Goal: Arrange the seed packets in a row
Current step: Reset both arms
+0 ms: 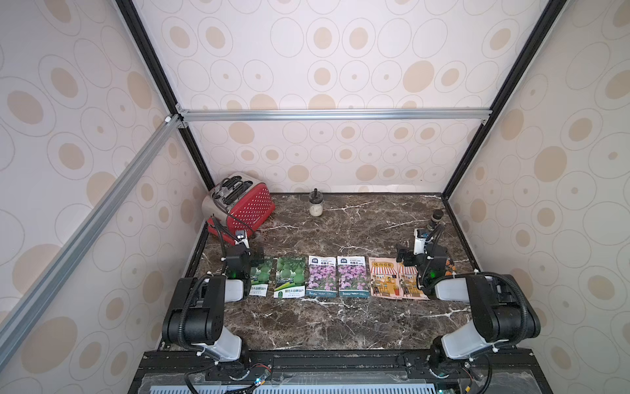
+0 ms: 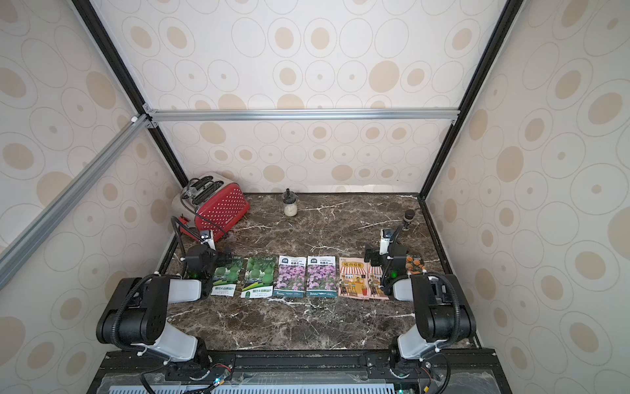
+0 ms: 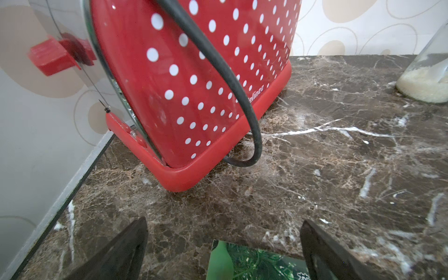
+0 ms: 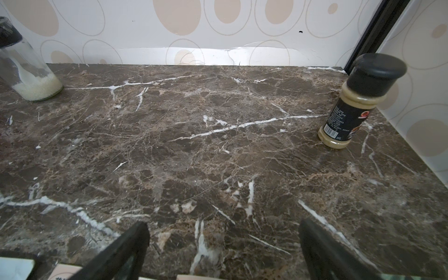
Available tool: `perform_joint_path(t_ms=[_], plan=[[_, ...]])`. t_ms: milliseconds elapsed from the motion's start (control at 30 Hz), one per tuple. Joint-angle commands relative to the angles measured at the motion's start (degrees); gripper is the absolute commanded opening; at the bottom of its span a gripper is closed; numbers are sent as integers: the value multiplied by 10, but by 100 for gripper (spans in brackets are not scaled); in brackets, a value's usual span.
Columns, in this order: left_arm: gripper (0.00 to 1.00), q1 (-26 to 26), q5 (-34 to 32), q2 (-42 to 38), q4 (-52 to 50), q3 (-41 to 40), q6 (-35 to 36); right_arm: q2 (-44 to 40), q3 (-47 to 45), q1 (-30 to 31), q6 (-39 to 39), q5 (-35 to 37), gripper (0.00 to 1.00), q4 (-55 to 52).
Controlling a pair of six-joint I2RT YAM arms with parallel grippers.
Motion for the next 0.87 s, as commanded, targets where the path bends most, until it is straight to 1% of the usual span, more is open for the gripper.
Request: perform_joint_path(t_ms=[0, 833], plan=[[99, -2, -6, -4, 17, 5, 12, 3, -3, 2, -8, -6, 100, 5], [99, -2, -7, -4, 16, 5, 12, 4, -2, 2, -7, -6, 100, 5]])
